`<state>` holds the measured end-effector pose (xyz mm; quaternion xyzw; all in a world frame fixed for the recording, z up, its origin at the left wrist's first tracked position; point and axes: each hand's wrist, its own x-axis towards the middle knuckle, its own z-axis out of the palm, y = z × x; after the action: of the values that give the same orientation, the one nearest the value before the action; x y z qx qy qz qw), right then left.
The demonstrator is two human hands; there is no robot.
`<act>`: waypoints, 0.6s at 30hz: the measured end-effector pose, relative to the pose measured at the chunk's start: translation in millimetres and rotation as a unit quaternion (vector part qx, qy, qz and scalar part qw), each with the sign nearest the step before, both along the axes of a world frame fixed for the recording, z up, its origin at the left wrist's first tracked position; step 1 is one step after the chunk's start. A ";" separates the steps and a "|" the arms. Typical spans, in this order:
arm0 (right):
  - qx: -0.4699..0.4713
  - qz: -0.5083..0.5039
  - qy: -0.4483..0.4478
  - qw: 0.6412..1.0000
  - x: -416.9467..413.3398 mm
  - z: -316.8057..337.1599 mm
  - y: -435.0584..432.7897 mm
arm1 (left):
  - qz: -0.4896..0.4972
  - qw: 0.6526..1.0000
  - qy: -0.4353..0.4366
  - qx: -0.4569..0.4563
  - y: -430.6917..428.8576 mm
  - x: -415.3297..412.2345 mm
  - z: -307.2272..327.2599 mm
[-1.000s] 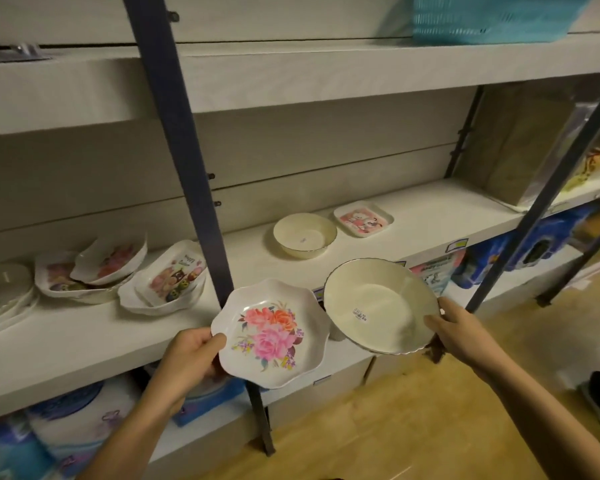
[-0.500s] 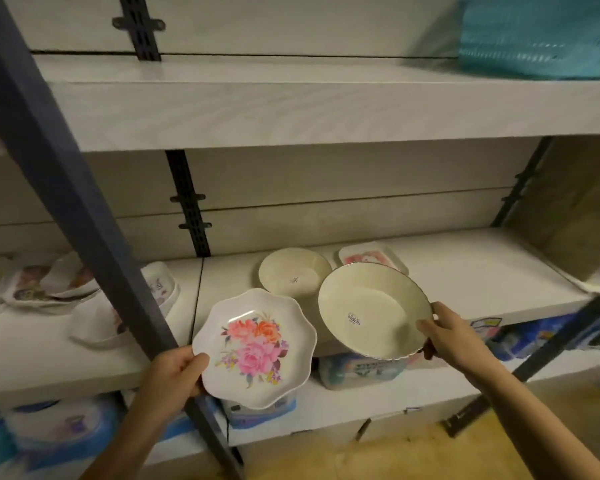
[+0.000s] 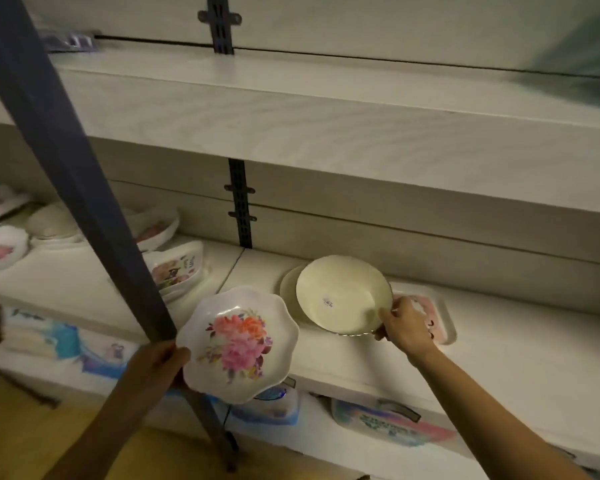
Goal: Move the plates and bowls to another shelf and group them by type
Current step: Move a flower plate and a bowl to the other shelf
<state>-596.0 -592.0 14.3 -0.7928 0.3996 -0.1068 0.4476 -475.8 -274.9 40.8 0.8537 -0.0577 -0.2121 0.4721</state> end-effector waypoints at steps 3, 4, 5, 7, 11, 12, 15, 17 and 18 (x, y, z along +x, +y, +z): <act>0.000 -0.009 0.011 1.000 35.3 -12.7 -4.1 | 0.014 1.000 -0.018 -0.005 0.3 -4.0 5.8; 0.004 -0.011 0.014 1.000 45.6 -18.5 -4.7 | 0.019 0.999 -0.025 -0.003 0.5 -4.2 6.5; 0.005 -0.014 0.021 1.000 54.1 -22.8 -3.9 | 0.025 0.999 -0.027 -0.003 1.9 -3.3 6.9; -0.004 -0.025 0.040 0.999 67.3 -30.0 -3.2 | 0.036 0.999 -0.020 -0.003 2.9 -1.7 7.1; -0.031 -0.039 0.077 0.996 79.7 -40.7 0.3 | 0.048 0.999 -0.014 0.005 4.0 -0.4 6.1; -0.036 -0.043 0.084 0.995 80.6 -43.8 1.4 | 0.048 0.999 -0.015 0.007 3.9 -0.3 4.7; -0.048 -0.047 0.096 0.993 79.5 -47.1 3.9 | 0.048 0.999 -0.024 0.009 3.1 1.4 2.5; -0.047 -0.045 0.106 0.992 77.6 -48.2 2.5 | 0.045 0.999 -0.030 0.006 2.3 3.8 2.5; -0.043 -0.042 0.113 0.992 76.5 -49.0 1.1 | 0.043 0.999 -0.034 -0.001 1.5 4.6 3.0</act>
<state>-519.6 -591.0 -34.7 -0.8008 0.4757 -0.0529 0.3599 -471.2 -273.4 43.7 0.8618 -0.0370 -0.1625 0.4791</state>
